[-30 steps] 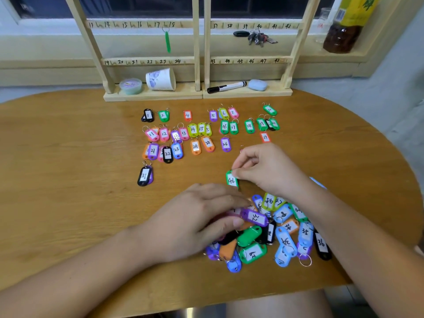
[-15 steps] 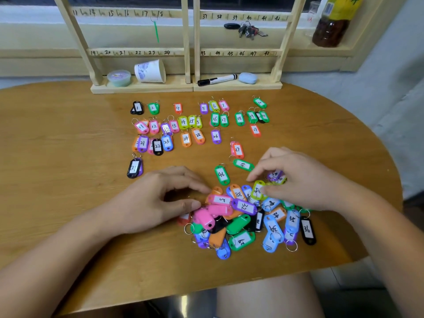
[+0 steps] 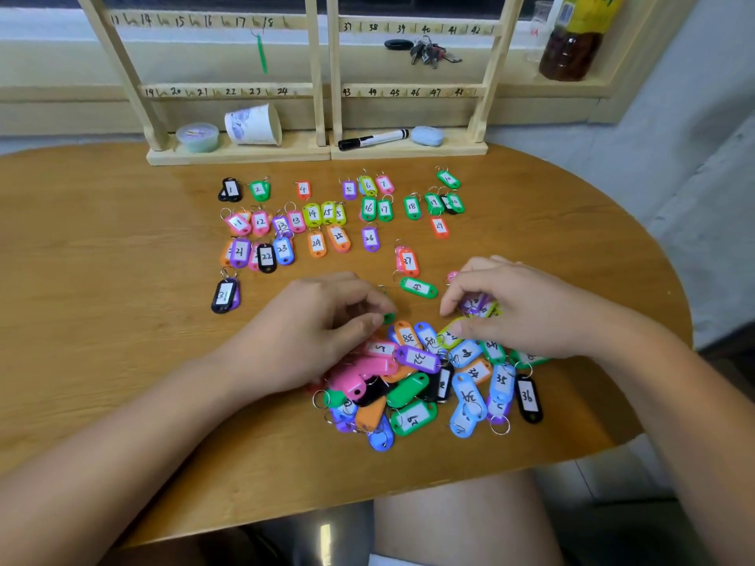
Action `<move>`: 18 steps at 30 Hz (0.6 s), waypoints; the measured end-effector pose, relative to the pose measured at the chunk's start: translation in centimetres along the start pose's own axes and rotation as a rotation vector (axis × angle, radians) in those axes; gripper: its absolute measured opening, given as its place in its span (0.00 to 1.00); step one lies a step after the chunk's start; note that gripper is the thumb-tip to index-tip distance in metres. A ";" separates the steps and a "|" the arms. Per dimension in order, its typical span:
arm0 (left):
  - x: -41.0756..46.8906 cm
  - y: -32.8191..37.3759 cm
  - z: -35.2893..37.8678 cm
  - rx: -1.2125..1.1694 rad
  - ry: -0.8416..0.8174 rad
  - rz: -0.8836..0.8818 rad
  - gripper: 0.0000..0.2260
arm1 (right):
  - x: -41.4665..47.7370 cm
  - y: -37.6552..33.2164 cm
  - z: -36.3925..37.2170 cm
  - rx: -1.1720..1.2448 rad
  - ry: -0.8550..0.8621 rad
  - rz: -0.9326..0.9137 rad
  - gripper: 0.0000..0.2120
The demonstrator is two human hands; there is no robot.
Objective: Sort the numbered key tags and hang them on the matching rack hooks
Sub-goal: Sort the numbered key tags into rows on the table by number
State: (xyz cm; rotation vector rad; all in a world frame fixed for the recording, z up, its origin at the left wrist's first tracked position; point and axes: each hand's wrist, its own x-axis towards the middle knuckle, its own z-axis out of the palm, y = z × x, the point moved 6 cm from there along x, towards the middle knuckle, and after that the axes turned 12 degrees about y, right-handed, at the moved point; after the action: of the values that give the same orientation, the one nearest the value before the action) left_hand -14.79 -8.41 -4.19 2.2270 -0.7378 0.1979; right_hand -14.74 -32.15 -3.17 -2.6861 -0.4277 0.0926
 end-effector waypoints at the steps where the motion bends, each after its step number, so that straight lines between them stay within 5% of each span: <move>1: 0.3 0.4 0.2 -0.004 0.005 0.000 0.07 | -0.1 0.2 -0.1 -0.020 -0.009 0.002 0.10; 10: 3.1 1.8 2.6 0.010 0.003 -0.032 0.08 | -0.2 0.9 -0.7 0.097 0.115 -0.006 0.06; 18: 5.1 3.3 5.3 0.038 -0.054 -0.130 0.03 | -1.4 5.4 -1.3 0.869 0.535 0.327 0.07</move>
State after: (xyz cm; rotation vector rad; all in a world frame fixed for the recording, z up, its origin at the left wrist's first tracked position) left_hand -12.90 -16.20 -3.96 2.3153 -0.6197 0.0891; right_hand -14.41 -37.78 -4.25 -1.7894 0.1958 -0.2797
